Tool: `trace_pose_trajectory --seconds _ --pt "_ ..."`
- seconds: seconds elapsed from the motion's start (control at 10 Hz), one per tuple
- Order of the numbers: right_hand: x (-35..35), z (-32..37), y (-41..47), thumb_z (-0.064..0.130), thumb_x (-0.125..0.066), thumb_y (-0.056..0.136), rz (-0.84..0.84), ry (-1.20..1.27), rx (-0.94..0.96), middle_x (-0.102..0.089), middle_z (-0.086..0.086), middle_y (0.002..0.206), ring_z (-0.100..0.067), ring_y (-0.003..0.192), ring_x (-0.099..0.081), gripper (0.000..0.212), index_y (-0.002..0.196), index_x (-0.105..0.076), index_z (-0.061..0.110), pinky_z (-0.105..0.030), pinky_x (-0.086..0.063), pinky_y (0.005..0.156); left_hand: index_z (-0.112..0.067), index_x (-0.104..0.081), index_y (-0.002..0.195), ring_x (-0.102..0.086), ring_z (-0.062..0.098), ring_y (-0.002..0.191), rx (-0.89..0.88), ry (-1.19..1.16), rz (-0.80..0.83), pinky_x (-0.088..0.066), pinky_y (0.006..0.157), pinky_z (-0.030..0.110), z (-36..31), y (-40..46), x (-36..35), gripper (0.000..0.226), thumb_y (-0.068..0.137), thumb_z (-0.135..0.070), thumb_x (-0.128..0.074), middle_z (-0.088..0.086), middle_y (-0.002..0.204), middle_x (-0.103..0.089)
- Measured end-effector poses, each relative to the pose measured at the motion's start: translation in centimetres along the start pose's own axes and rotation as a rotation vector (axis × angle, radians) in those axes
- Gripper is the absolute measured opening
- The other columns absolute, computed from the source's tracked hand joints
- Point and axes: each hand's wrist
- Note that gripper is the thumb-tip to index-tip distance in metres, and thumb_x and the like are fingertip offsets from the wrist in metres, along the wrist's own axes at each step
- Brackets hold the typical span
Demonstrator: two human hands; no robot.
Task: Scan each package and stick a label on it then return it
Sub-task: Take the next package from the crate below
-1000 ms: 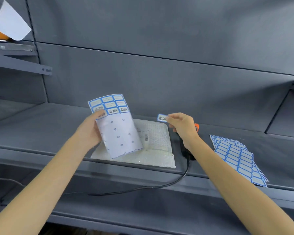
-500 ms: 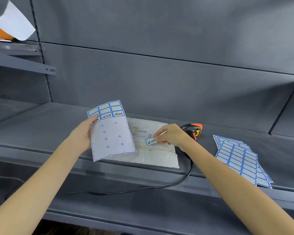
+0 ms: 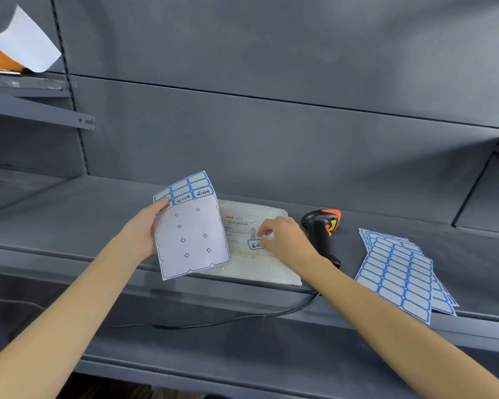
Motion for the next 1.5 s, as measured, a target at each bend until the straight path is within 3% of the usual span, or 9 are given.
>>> trace_pose_trajectory --seconds 0.2,0.3,0.5,0.7,0.9,1.0,1.2,1.3,1.5 --pt "0.3 -0.7 -1.4 0.009 -0.041 0.096 0.192 -0.242 0.209 -0.063 -0.008 0.121 -0.033 0.107 -0.054 0.04 0.124 -0.064 0.027 -0.039 -0.045 0.09 -0.011 -0.049 0.138 -0.058 0.026 0.101 -0.006 0.008 0.033 -0.047 0.091 0.04 0.1 0.2 0.5 0.047 0.097 -0.033 -0.051 0.01 0.135 -0.056" --pt "1.3 -0.9 -1.5 0.01 -0.04 0.095 0.301 -0.167 0.209 -0.067 -0.007 0.118 -0.03 0.099 -0.06 0.04 0.119 -0.068 0.025 -0.034 -0.048 0.088 -0.014 -0.055 0.129 -0.066 0.02 0.079 0.007 -0.017 0.042 -0.051 0.068 0.034 0.1 -0.1 0.4 0.039 0.096 -0.034 -0.053 0.003 0.101 -0.071" --pt "4.9 0.5 0.4 0.028 -0.051 0.098 0.073 0.618 -0.109 -0.066 0.004 0.12 -0.012 0.113 -0.059 0.026 0.12 -0.064 0.022 -0.023 -0.044 0.096 -0.019 -0.066 0.103 -0.07 0.014 0.058 0.07 -0.072 0.118 -0.052 0.054 0.026 0.0 -1.6 -2.5 0.02 0.097 -0.031 -0.052 -0.002 0.075 -0.075" --pt "6.5 2.2 0.6 0.037 -0.059 0.094 0.062 0.893 -0.237 -0.067 -0.017 0.116 -0.024 0.096 -0.068 0.039 0.107 -0.065 0.001 -0.037 -0.053 0.094 -0.015 -0.067 0.111 -0.072 0.016 0.073 0.093 -0.039 0.286 -0.052 0.064 0.028 0.4 -3.4 -8.3 0.028 0.099 -0.032 -0.049 0.002 0.09 -0.075" --pt "8.9 -1.0 -1.4 0.023 -0.069 0.088 -0.128 0.903 -0.302 -0.072 -0.005 0.09 -0.012 0.064 -0.065 0.019 0.101 -0.068 0.008 -0.02 -0.051 0.056 -0.014 -0.06 0.129 -0.061 0.019 0.1 0.095 -0.054 0.433 -0.052 0.083 0.03 1.1 -3.1 -10.9 0.037 0.096 -0.03 -0.055 0.004 0.126 -0.061" --pt "10.9 -5.1 -2.8 0.022 -0.071 0.086 -0.22 0.768 -0.384 -0.07 -0.004 0.083 -0.008 0.055 -0.062 0.02 0.098 -0.068 0.006 -0.015 -0.046 0.045 -0.013 -0.063 0.11 -0.056 0.023 0.111 0.103 -0.007 0.318 -0.047 0.09 0.032 1.7 -2.3 -10.2 0.02 0.092 -0.022 -0.063 0.007 0.127 -0.059" --pt "13.1 -14.7 -6.1 0.024 -0.072 0.085 -0.279 0.634 -0.597 -0.069 -0.016 0.083 -0.015 0.061 -0.059 0.03 0.099 -0.07 -0.002 -0.027 -0.052 0.062 -0.014 -0.064 0.118 -0.055 0.021 0.114 -0.101 0.192 -0.032 -0.045 0.095 0.028 1.6 -0.4 -8.3 0.038 0.082 -0.006 -0.072 0.008 0.126 -0.059" --pt "13.3 -18.7 -7.8 0.024 -0.074 0.084 -0.287 0.568 -0.705 -0.055 -0.003 0.054 -0.01 0.036 -0.042 0.024 0.082 -0.067 0.0 -0.017 -0.033 0.039 -0.015 -0.067 0.111 -0.053 0.019 0.107 -0.165 0.354 -0.198 -0.042 0.092 0.027 2.5 0.4 -7.8 0.038 0.076 -0.004 -0.077 0.003 0.128 -0.059" --pt "11.6 -23.1 -8.8 0.027 -0.07 0.085 -0.271 0.187 -0.858 -0.038 -0.007 0.056 -0.022 0.055 -0.033 0.05 0.053 -0.035 0.012 -0.03 -0.026 0.051 -0.016 -0.05 0.135 -0.036 0.035 0.133 -0.153 0.922 -0.295 -0.034 0.107 0.042 4.1 1.6 -7.2 0.065 0.077 -0.026 -0.079 0.014 0.14 -0.046"
Point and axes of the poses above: each hand's wrist, its own y-axis towards the middle knuckle, its own x-axis out of the back of the hand, z = x × y
